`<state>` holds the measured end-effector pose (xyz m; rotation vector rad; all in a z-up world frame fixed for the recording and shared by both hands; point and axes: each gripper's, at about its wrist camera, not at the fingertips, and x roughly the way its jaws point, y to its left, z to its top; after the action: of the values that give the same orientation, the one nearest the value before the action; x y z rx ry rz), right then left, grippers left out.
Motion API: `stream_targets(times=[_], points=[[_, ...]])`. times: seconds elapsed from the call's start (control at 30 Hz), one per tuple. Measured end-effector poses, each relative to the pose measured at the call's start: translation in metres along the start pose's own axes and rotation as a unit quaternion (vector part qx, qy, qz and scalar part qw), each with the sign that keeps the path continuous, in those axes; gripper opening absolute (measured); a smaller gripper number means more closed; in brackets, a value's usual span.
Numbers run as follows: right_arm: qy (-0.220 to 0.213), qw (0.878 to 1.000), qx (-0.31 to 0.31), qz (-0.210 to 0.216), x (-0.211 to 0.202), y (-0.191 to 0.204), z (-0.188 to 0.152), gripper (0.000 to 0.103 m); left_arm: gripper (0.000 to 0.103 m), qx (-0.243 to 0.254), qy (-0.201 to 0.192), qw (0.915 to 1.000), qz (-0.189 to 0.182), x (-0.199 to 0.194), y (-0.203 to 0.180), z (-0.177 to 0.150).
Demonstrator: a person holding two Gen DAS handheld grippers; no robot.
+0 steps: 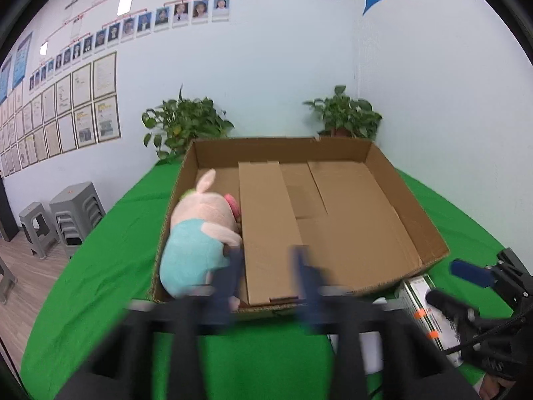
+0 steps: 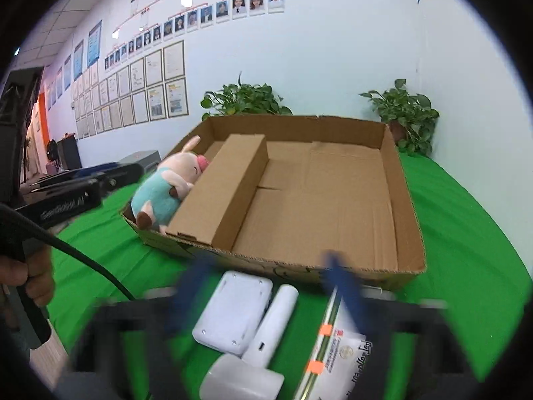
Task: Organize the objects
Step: 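Withdraw the left gripper from the box toward the white items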
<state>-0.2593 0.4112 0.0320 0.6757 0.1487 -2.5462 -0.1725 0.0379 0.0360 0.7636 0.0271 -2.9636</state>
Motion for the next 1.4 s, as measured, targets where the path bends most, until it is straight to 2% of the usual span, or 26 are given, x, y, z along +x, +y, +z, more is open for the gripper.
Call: stream_targets(times=[0.03,0.07,0.13,0.17,0.2,0.23,0.27,0.3,0.37,0.47,0.5,0.7,1.07,1.27,1.4], points=[[0.003,1.000,0.000,-0.005,0.000,-0.001,-0.002,0.015,0.002,-0.002,0.003,1.0000,0.000,0.000,-0.001,-0.002],[0.003,1.000,0.000,-0.005,0.000,-0.001,-0.004,0.011,0.002,-0.001,-0.001,1.0000,-0.001,-0.002,-0.003,-0.004],[0.000,1.000,0.000,0.002,-0.002,-0.001,-0.006,0.011,0.004,0.003,-0.006,1.0000,0.002,-0.006,-0.005,-0.006],[-0.002,1.000,0.000,0.006,-0.004,-0.001,-0.007,0.016,0.014,0.002,-0.008,0.9999,0.010,-0.008,-0.006,-0.007],[-0.001,1.000,-0.001,0.009,-0.004,0.000,-0.007,0.041,0.050,-0.001,-0.007,0.9998,0.018,-0.008,-0.006,-0.007],[0.003,1.000,-0.002,0.013,-0.005,0.000,-0.007,0.061,0.076,-0.006,-0.006,0.9997,0.022,-0.009,-0.006,-0.007],[0.004,1.000,0.001,0.017,-0.005,0.000,-0.008,0.095,0.102,-0.016,-0.014,0.9996,0.016,-0.013,-0.003,-0.007],[-0.001,1.000,0.006,0.023,-0.007,0.000,-0.009,0.102,0.101,-0.028,-0.029,0.9992,0.001,-0.018,-0.001,-0.009],[-0.004,0.999,0.010,0.036,-0.009,0.001,-0.011,0.102,0.101,-0.041,-0.024,0.9986,-0.024,-0.024,0.002,-0.010],[0.011,0.999,0.007,0.040,-0.004,0.003,-0.014,0.102,0.101,-0.048,-0.012,0.9986,-0.022,-0.024,0.005,-0.015],[0.013,0.999,0.009,0.045,-0.004,0.003,-0.016,0.102,0.101,-0.046,-0.008,0.9984,-0.031,-0.024,0.006,-0.016],[0.012,0.998,0.011,0.063,-0.006,0.007,-0.020,0.102,0.101,-0.052,0.012,0.9980,-0.033,-0.020,0.012,-0.023],[0.009,1.000,0.005,0.024,-0.009,0.010,-0.023,0.102,0.101,-0.016,0.020,0.9996,-0.014,-0.009,0.006,-0.026],[0.003,0.998,-0.009,0.057,-0.014,0.014,-0.032,0.102,0.101,-0.015,0.027,0.9986,-0.043,-0.005,0.008,-0.034],[0.023,0.997,-0.022,0.072,-0.012,0.018,-0.041,0.102,0.101,-0.028,0.042,0.9970,-0.059,0.003,0.014,-0.038]])
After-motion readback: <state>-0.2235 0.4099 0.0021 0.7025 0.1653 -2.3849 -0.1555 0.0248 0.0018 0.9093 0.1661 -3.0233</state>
